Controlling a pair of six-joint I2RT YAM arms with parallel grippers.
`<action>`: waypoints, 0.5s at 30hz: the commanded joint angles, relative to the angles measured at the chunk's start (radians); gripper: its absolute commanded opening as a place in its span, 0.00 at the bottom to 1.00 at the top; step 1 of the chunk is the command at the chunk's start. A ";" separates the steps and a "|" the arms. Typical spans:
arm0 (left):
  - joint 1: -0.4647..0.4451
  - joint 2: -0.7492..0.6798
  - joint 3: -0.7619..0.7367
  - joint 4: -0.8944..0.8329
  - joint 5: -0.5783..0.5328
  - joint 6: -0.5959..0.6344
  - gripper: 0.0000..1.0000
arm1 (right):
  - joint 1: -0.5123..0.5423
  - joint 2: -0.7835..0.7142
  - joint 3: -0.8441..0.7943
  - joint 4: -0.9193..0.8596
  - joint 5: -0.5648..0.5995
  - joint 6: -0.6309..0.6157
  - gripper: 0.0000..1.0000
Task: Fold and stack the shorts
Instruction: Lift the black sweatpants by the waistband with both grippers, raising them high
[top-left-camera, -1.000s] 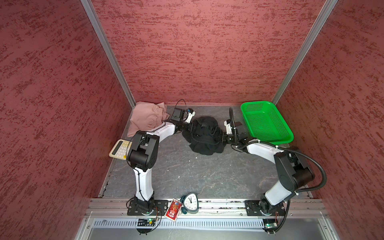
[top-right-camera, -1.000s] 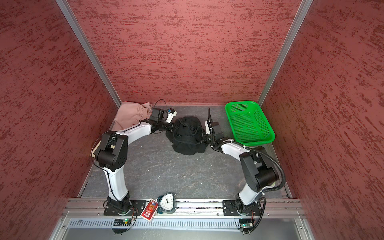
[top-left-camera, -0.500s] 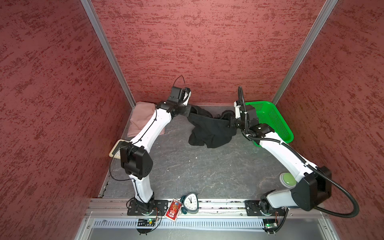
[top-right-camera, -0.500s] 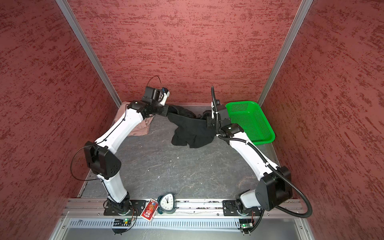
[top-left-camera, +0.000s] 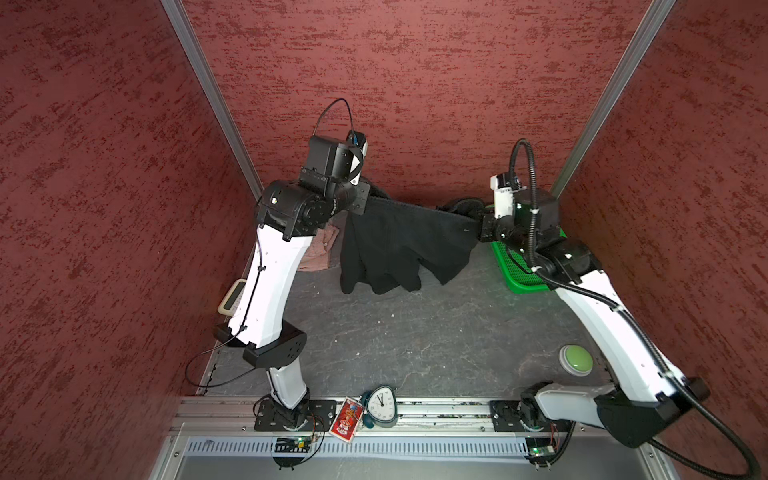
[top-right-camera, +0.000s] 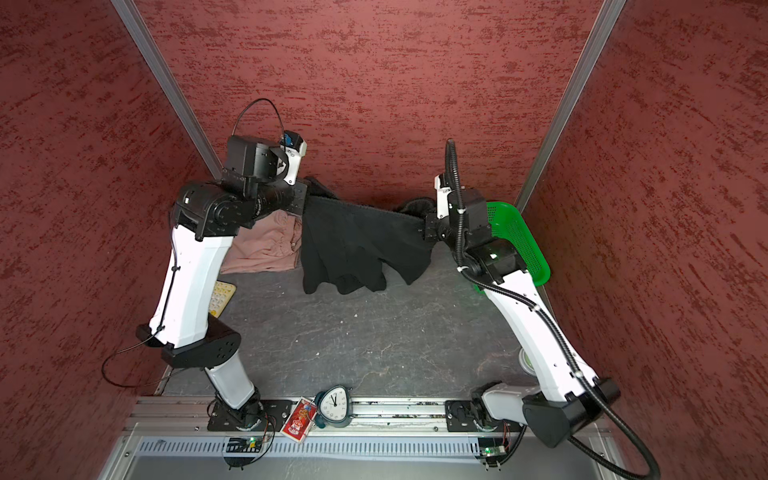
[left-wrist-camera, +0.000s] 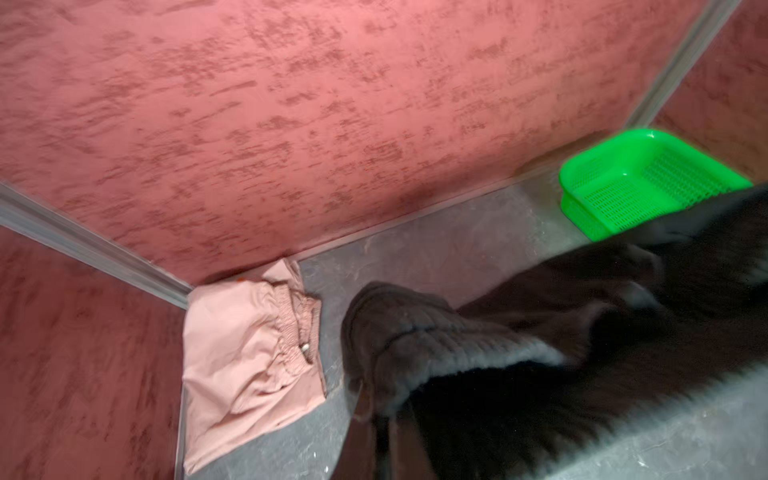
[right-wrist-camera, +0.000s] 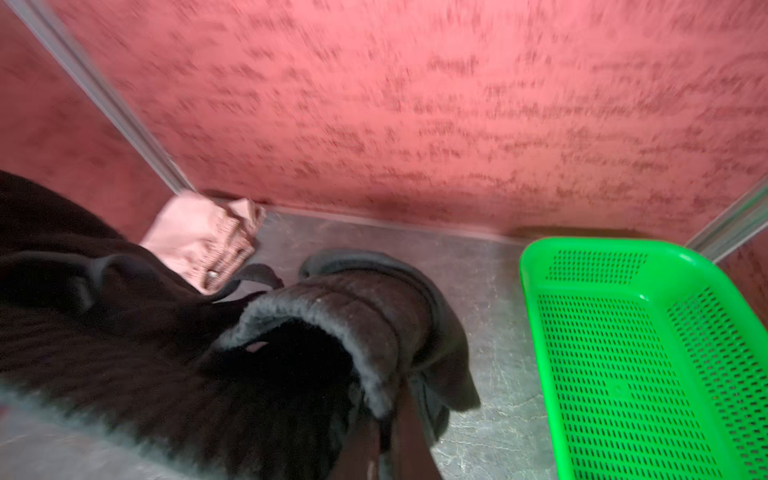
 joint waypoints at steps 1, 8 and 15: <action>-0.003 -0.120 -0.057 -0.234 -0.123 -0.113 0.00 | -0.015 -0.050 0.137 -0.212 -0.037 0.016 0.00; 0.026 -0.249 -0.383 -0.065 -0.015 -0.150 0.00 | -0.015 0.066 0.136 -0.285 -0.093 0.039 0.00; 0.190 -0.104 -0.387 -0.009 0.133 -0.117 0.00 | -0.038 0.274 0.226 -0.216 -0.083 0.016 0.00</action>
